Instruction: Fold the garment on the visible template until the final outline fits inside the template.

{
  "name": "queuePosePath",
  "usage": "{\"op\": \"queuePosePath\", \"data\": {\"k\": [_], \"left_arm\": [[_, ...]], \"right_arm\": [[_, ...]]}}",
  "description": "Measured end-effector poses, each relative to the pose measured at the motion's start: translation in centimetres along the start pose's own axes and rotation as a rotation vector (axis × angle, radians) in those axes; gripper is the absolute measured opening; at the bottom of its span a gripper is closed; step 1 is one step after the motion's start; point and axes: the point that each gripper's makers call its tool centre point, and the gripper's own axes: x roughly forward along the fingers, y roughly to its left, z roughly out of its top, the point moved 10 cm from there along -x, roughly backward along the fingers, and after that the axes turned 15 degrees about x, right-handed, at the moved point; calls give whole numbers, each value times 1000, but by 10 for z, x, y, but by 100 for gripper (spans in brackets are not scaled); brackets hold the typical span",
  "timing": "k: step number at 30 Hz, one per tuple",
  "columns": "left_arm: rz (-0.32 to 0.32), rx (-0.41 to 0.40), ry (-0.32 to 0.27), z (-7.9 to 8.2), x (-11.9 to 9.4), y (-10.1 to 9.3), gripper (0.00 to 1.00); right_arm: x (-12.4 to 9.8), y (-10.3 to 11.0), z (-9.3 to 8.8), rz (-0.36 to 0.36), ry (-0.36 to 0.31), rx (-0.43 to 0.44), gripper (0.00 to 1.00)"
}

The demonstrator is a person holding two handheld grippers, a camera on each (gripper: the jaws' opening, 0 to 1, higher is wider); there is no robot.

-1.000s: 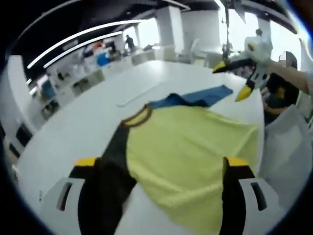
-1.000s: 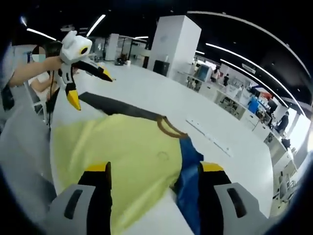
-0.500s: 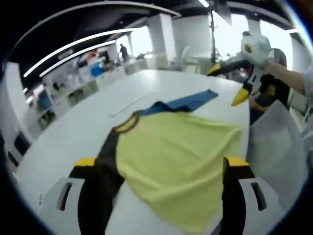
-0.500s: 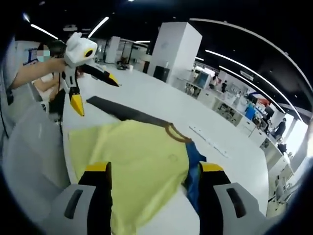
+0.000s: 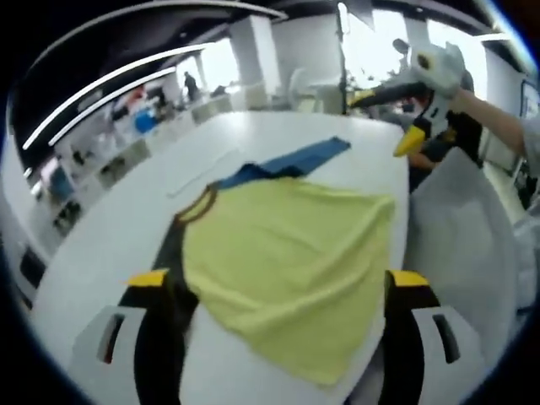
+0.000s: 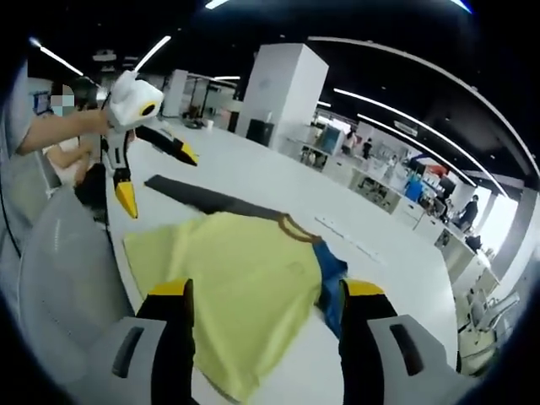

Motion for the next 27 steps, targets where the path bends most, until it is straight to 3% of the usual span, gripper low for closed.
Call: {"op": "queuePosePath", "data": {"k": [4,7,10,16,20,27], "left_arm": [[-8,8,-20,1,0,2,100],[45,-7,-71,5,0,13,100],[50,-11,-86,9,1,16,100],[91,-10,-42,10,12,14,100],[119,-65,-49,12,20,8,100],[152,-93,-32,24,28,-1,100]], "right_arm": [[-6,-1,-7,-27,31,7,69],[-7,-6,-14,-45,40,28,69],[-7,-13,-21,-60,46,45,69],[-9,-33,-27,-46,36,55,68],[-12,-61,-35,-92,13,73,61],[-19,-118,-70,-178,23,175,56]]}}
